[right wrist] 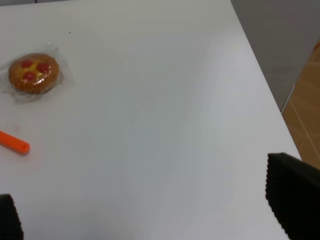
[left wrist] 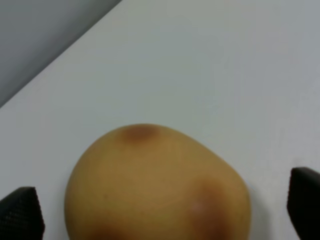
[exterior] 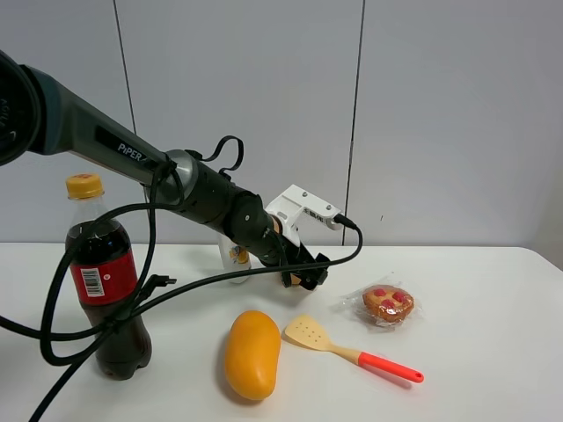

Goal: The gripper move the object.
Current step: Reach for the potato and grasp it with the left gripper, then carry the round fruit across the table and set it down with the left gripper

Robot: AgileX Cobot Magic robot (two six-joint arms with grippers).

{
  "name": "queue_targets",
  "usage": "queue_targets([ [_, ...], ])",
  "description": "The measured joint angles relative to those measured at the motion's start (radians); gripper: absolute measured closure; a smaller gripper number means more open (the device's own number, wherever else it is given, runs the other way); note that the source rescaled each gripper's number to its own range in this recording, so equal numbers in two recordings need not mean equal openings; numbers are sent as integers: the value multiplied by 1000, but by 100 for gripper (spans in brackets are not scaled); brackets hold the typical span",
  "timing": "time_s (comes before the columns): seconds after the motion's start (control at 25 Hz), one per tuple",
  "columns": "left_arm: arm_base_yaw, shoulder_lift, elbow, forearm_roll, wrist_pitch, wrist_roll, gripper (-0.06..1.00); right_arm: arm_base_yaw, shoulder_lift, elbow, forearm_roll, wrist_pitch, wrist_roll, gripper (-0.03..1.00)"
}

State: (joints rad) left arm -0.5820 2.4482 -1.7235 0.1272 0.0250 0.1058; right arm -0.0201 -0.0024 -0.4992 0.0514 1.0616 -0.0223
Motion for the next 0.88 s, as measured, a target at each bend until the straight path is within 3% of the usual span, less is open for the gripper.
queue_targets([
  [0.2, 0, 0, 0, 0, 0, 0, -5, 0, 0, 0, 0, 0, 0, -3],
  [0.28, 0, 0, 0, 0, 0, 0, 5, 0, 0, 0, 0, 0, 0, -3],
  [0.36, 0, 0, 0, 0, 0, 0, 28, 0, 0, 0, 0, 0, 0, -3],
  [0.48, 1, 0, 0, 0, 0, 1, 76, 0, 0, 0, 0, 0, 0, -3],
  [0.52, 1, 0, 0, 0, 0, 3, 84, 0, 0, 0, 0, 0, 0, -3],
  [0.64, 1, 0, 0, 0, 0, 3, 92, 0, 0, 0, 0, 0, 0, -3],
  [0.88, 1, -33, 0, -14, 40, 3, 93, 0, 0, 0, 0, 0, 0, -3],
])
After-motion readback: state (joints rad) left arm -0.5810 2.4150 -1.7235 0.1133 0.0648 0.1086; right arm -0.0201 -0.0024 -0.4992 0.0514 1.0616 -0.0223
